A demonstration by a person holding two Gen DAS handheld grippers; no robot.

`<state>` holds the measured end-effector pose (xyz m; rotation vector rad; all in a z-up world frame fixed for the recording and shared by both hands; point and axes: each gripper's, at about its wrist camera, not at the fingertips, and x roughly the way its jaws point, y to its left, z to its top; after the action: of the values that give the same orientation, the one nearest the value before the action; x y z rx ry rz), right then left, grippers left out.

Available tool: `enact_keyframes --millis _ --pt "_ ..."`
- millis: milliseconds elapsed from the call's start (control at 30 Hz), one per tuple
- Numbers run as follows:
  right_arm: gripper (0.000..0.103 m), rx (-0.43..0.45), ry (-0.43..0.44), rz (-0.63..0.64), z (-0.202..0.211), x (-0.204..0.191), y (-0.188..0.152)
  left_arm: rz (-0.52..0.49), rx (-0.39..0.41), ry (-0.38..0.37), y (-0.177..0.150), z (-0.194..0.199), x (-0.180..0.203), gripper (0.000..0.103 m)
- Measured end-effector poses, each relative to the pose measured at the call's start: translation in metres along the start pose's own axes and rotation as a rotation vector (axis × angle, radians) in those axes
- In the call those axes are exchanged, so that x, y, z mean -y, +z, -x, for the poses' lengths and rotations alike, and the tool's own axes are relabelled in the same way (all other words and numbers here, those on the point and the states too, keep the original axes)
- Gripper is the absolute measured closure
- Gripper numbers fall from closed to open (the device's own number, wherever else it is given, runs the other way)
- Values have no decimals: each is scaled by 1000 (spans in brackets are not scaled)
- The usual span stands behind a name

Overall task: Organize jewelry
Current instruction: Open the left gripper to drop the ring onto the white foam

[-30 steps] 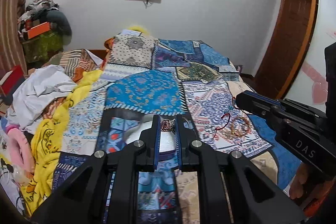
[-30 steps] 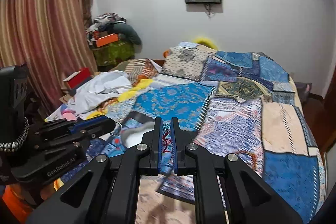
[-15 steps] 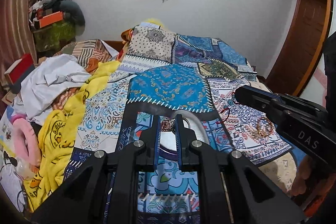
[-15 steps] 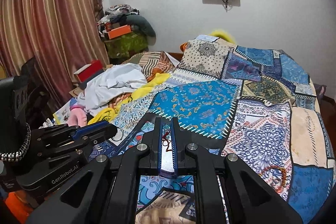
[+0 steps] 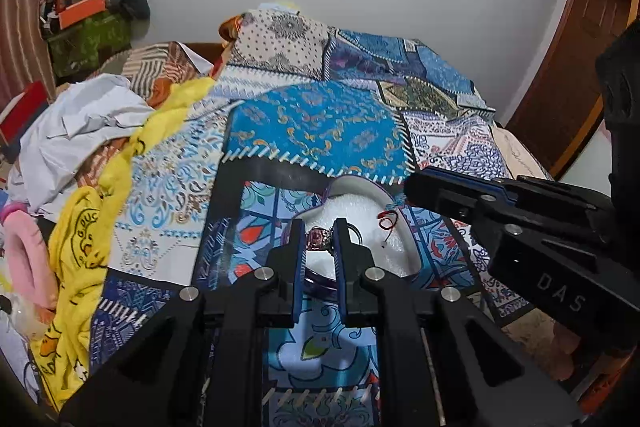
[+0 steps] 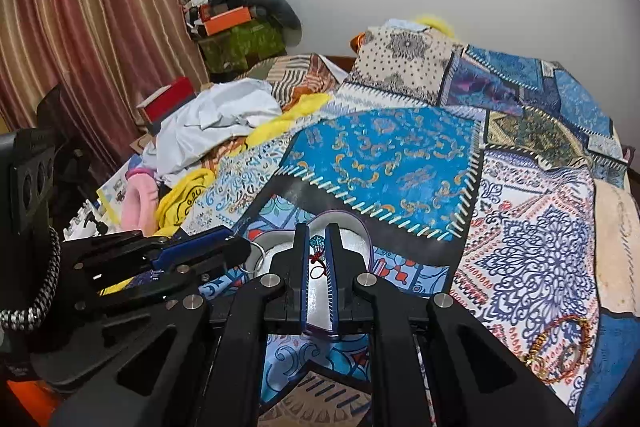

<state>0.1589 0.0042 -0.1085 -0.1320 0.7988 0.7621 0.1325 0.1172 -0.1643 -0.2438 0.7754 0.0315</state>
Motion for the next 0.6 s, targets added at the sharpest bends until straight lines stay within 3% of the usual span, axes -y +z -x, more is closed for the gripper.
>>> enact_keyframes --millis 600 --pt "96 -101 15 0 -28 3 -4 6 -34 -14 1 -18 -3 91"
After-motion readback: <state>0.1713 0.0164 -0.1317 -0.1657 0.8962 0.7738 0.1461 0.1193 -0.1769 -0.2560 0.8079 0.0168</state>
